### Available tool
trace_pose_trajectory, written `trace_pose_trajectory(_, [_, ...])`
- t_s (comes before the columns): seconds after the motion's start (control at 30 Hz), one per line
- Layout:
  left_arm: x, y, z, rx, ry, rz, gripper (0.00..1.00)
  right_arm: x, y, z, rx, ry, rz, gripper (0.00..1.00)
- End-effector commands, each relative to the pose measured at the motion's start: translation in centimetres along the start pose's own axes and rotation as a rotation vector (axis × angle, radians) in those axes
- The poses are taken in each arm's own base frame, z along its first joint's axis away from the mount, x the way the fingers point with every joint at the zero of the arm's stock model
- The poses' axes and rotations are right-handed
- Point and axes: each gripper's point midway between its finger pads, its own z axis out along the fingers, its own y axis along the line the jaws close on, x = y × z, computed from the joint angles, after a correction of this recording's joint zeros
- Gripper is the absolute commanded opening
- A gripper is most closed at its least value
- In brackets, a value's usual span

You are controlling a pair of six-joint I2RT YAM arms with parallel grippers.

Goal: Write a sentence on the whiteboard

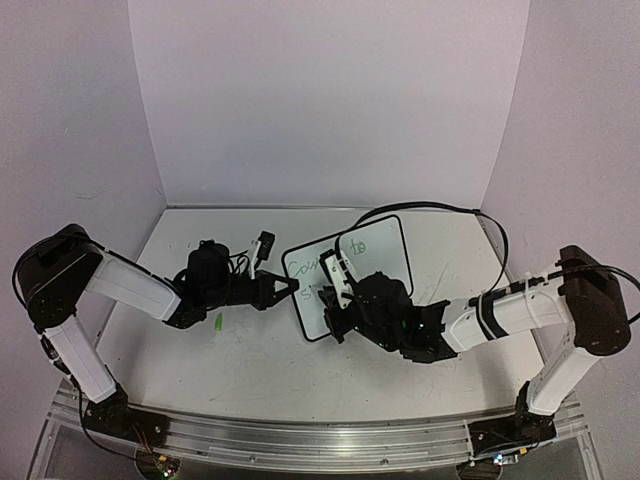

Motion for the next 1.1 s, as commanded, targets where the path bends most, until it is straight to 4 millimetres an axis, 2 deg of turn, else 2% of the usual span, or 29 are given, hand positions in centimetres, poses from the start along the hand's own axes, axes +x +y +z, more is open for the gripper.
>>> trace_pose_trajectory(0.0, [0.08, 0.54, 0.00, -0.044, 0.014, 0.042, 0.00, 0.45, -0.54, 0.10, 0.025, 0.021, 0.015, 0.00])
trace_pose_trajectory(1.07, [-0.01, 0.43, -0.26, -0.046, 0.009, 0.041, 0.00, 0.59, -0.73, 0.22, 0.037, 0.026, 0.018, 0.00])
